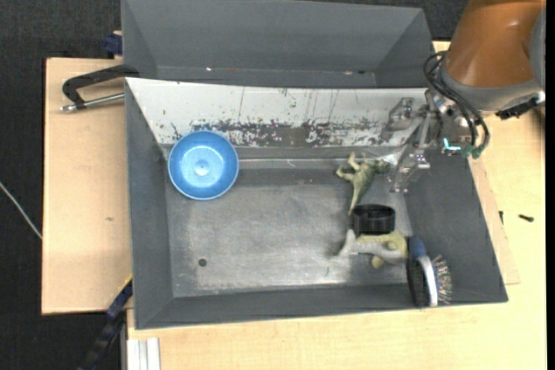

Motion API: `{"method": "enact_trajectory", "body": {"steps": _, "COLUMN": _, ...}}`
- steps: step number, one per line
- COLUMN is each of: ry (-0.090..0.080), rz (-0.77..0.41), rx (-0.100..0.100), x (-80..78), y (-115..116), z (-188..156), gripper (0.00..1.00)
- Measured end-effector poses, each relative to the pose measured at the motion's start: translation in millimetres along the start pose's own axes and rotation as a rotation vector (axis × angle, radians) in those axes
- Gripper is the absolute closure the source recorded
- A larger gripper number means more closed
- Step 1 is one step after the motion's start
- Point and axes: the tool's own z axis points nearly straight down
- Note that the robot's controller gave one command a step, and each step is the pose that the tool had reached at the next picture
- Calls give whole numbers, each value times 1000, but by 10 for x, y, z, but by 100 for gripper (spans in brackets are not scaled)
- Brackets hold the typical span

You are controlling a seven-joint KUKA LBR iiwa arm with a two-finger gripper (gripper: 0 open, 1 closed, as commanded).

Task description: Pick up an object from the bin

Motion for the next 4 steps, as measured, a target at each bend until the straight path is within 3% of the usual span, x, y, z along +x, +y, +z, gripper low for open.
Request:
{"method": "enact_trajectory", "body": {"steps": 1, "ry": -26, "rz": 3, "rx": 0, "x": 176, "y": 406, "z": 937, "gripper": 0}}
{"method": "enact_trajectory", "body": {"steps": 2, "ry": -28, "rz": -287, "rx": -7, "x": 718, "y": 43, "z": 1096, "gripper": 0}}
{"method": "enact_trajectory", "body": {"steps": 3, "ry": -13, "rz": -462, "rx": 2, "x": 40, "y": -240, "z": 848, "gripper": 0}}
{"method": "enact_trajectory", "body": {"steps": 4, "ry": -18, "rz": -957, "rx": -5, "x": -9, "y": -361, "z": 1139, "gripper": 0}}
